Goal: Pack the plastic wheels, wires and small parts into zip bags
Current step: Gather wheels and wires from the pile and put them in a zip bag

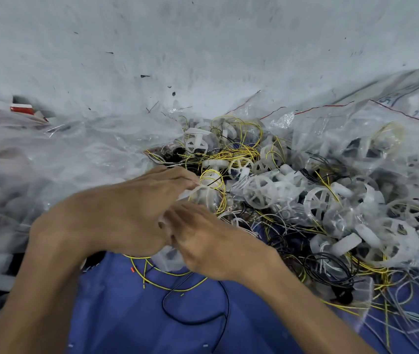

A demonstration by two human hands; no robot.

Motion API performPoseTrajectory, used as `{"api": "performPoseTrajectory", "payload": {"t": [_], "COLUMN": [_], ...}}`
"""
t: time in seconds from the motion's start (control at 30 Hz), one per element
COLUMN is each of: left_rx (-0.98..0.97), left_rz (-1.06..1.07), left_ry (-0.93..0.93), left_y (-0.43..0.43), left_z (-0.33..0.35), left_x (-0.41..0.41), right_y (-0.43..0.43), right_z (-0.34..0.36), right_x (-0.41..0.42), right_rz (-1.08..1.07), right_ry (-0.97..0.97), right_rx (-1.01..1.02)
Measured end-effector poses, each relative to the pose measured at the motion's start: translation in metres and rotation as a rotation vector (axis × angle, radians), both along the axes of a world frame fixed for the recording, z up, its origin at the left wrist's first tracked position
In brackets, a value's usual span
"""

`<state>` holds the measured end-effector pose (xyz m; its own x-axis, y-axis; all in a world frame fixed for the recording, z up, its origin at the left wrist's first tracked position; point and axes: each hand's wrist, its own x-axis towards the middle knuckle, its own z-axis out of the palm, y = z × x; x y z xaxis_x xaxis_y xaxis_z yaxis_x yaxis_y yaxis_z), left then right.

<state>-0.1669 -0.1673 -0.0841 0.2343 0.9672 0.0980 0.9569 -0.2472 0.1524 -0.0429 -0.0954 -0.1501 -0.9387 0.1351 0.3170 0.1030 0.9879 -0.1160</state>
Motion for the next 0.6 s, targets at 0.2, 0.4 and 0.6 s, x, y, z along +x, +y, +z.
{"api": "performPoseTrajectory", "payload": {"t": [0.2,0.4,0.6], "left_rx": [0.002,0.065,0.072], "left_rz": [-0.002,-0.033,0.050], "left_ry": [0.003,-0.068,-0.089], "left_y": [-0.004,-0.009,-0.014], "left_z": [0.003,0.007,0.010], "left_x": [0.006,0.005,-0.005], "right_y": [-0.006,-0.012,-0.018], "right_z": [0.024,0.024,0.009], "right_x": [-0.026,-0.031,-0.051], "right_rz": [-0.060,-0.014,-0.171], "right_ry": [-0.183,-0.197,-0.266], "right_rx": [-0.373,-0.372,-0.237]}}
